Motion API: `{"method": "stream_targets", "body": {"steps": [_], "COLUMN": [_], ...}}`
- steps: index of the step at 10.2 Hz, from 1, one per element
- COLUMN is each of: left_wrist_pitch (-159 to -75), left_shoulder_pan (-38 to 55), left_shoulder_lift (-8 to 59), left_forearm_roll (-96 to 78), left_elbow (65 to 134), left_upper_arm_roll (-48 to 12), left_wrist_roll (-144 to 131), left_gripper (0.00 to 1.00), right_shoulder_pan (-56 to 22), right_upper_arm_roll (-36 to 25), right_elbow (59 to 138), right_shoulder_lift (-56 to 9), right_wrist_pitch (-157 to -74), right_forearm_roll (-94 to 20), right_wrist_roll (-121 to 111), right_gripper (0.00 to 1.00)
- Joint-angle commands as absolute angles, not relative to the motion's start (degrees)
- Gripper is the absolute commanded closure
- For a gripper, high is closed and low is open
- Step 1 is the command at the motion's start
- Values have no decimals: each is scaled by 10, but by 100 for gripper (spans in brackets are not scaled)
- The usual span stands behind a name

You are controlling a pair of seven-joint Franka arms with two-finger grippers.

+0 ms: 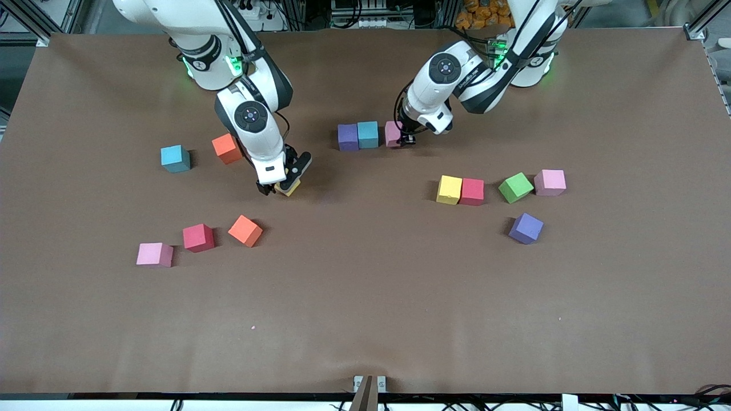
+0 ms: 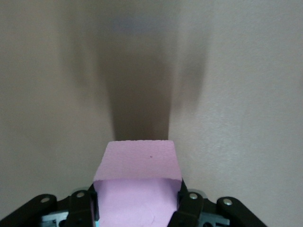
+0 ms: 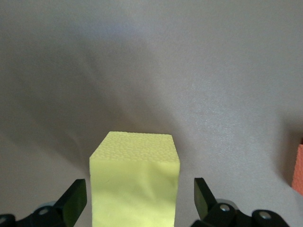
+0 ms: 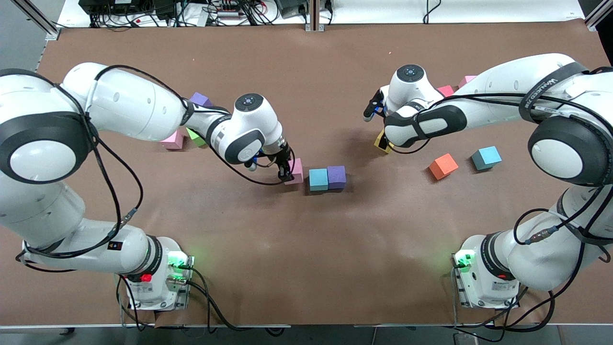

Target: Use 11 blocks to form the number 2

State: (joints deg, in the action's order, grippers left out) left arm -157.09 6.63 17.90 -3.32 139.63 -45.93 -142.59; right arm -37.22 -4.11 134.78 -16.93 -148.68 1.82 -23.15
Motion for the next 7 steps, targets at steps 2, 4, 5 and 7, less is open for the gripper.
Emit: {"method": "stream_targets", "body": {"steps": [2, 4, 5, 7], "left_wrist_pitch": [-1593, -1607, -1608, -1608], "left_shoulder_pan": [71, 73, 73, 79], "left_shoulder_lift": [202, 210, 211, 214], "left_forearm_roll": [-4, -2, -2, 8], "left_elbow": [1394, 1394, 1394, 1394], "left_upper_arm_roll": [-454, -454, -454, -452], "left_wrist_roll": [-1428, -1428, -1428, -1428], "left_gripper": [50, 50, 50, 49], "right_shoulder_pan": [-369, -369, -369, -369], "right_upper_arm_roll": [-35, -33, -32, -31], "right_elbow": [1356, 1352, 1347, 1325], "right_shoulder_lift": [-171, -165, -163, -162], "right_wrist_pitch": [-1490, -1486, -1486, -1475], "right_forearm_roll": [9, 9, 9, 9], "right_wrist_roll": [-229, -229, -229, -230], "right_gripper": [49, 49, 49, 49]}}
